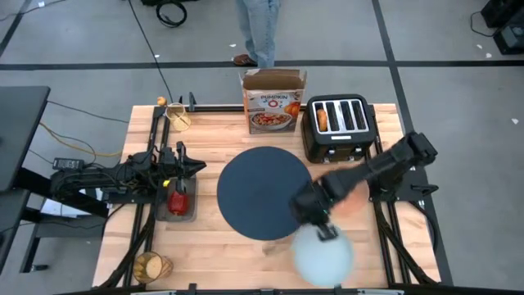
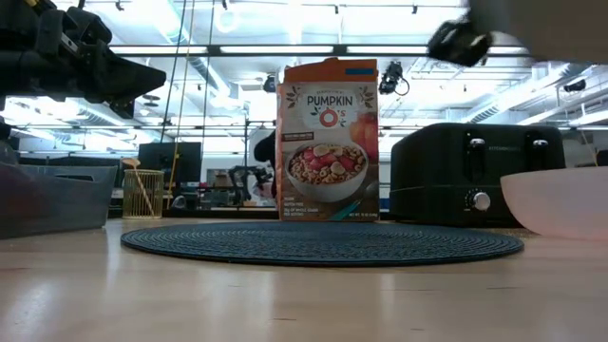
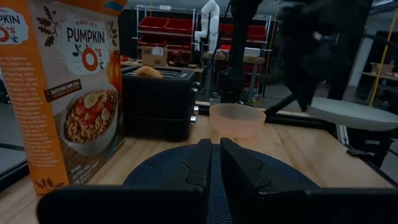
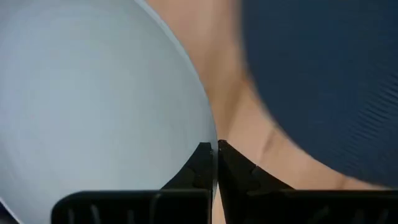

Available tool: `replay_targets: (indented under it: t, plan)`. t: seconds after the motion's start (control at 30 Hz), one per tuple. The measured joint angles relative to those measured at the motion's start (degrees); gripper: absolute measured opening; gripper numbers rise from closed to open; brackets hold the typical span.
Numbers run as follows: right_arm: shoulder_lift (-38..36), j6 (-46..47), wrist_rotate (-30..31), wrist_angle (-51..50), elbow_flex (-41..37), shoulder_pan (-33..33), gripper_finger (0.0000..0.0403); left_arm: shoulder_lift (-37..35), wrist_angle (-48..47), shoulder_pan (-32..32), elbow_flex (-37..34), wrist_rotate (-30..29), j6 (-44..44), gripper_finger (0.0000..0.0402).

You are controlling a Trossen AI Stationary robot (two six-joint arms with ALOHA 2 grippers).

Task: Arrange a breakfast setting
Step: Put the blue plate to the bottom left of the dark blue tablemat

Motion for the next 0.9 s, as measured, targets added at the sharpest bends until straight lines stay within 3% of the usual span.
replay_targets:
  t: [0.17, 0.33, 0.43, 0.67, 0.9]
  plan:
    - [0.0, 21.83, 2.42, 5.66, 1.78, -8.91, 0.0011, 0.0, 0.0, 0.02, 0.01, 0.0, -0.02, 0.0041]
    - [1.84, 38.0, 6.93, 17.9, 2.0, -13.5, 0.0011, 0.0, 0.0, 0.02, 0.01, -0.01, -0.02, 0.0041]
    - [5.57, 40.95, 7.23, 22.71, 1.93, -14.79, 0.0011, 0.0, 0.0, 0.01, 0.0, 0.0, -0.02, 0.0041]
    - [14.25, 42.36, 7.09, 23.15, 1.8, -15.36, 0.0011, 0.0, -0.02, 0.0, 0.02, 0.0, 0.0, 0.0041]
    - [19.0, 49.49, 10.29, 27.95, 1.82, -12.02, 0.0011, 0.0, 0.0, 0.0, 0.0, -0.02, 0.0, 0.0041]
